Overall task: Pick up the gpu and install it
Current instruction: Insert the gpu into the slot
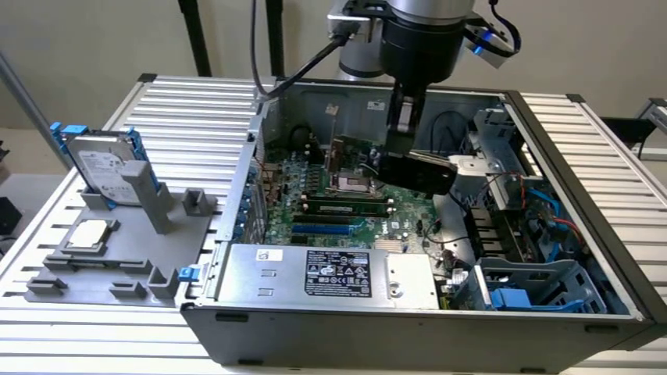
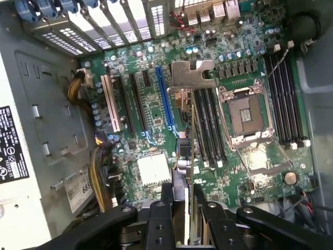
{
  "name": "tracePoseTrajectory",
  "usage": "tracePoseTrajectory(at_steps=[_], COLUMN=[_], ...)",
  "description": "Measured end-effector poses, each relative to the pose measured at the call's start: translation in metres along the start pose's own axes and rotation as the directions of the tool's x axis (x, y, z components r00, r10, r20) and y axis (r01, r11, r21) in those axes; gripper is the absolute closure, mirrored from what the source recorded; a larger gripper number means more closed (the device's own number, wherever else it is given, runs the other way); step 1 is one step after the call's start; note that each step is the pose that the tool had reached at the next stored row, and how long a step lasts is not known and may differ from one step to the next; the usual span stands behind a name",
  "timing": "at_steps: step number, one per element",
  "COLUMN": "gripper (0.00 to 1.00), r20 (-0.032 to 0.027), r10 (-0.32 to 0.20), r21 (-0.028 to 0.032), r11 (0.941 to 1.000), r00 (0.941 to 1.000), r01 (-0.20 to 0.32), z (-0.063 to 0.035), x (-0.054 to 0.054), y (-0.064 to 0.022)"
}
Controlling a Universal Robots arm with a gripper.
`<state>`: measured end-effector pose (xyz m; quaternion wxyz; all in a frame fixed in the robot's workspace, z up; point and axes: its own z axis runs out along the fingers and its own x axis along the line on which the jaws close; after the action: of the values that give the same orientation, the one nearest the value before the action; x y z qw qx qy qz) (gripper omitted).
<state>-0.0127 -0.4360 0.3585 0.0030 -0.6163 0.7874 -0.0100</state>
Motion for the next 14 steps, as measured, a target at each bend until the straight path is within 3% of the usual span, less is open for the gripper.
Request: tracePoseTrajectory(at_steps=[9, 11, 14], gripper=[0.74, 0.74, 0.74], r20=[0.0033, 0.0043, 0.0047], r10=[-0.003, -0.007, -0.026], r21=[0.0139, 0.0173, 0.0178], r11=[0.9999, 0.9998, 0.9995], r00=[1.0, 1.0, 0.9996], r01=[0.003, 0.007, 0.026], z=[0.0051, 0.0065, 0.0076], x=[0.008, 0.009, 0.01], y=[0.0321, 0.0361, 0.0368])
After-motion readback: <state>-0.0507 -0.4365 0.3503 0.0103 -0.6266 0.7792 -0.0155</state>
